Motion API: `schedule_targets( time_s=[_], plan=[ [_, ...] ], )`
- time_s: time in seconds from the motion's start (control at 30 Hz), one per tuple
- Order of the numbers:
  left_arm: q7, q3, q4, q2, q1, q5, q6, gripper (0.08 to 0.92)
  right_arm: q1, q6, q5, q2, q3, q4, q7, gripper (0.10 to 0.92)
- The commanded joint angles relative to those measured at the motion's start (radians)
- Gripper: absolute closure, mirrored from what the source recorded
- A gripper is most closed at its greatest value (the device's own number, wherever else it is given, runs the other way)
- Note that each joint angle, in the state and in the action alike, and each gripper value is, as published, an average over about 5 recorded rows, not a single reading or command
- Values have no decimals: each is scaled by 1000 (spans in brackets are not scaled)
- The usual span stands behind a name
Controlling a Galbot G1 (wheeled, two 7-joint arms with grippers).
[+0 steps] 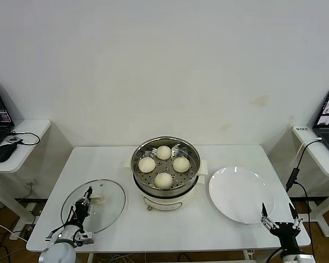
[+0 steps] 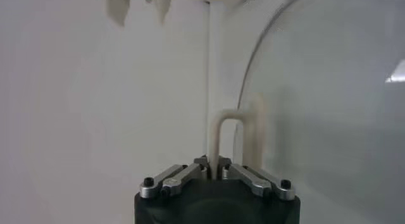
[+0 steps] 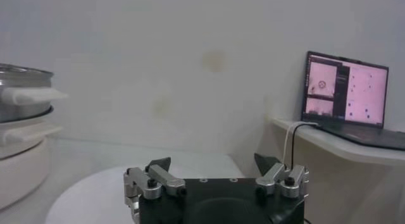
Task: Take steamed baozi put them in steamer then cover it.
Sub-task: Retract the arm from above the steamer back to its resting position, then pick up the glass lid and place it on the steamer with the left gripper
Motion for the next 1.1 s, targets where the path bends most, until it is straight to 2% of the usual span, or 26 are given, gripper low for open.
schedule_targets(
  time_s=[0.03, 0.37, 0.57, 0.7, 0.8, 1.0, 1.1],
  plan=[
    [-16, -73, -145, 45, 73, -39, 4, 857, 0, 0, -6, -3, -10, 5, -5, 203],
    [97, -159, -327, 172, 123, -182, 47, 857, -4, 1, -33, 6, -45, 18, -10, 203],
    [193, -136, -463, 269, 120, -285, 153, 857, -6, 4, -55, 8, -70, 18, -13, 203],
    [235, -29, -539, 316, 65, -342, 255, 857, -3, 7, -80, 14, -93, 13, -13, 203],
    [248, 82, -560, 326, 0, -332, 307, 857, 0, 14, -113, 16, -109, 4, -10, 203],
    [262, 314, -541, 298, -157, -265, 380, 857, 2, 32, -198, 33, -119, -11, 0, 203],
    [297, 417, -529, 266, -240, -219, 422, 857, 11, 44, -245, 54, -119, -24, 9, 203]
  ],
)
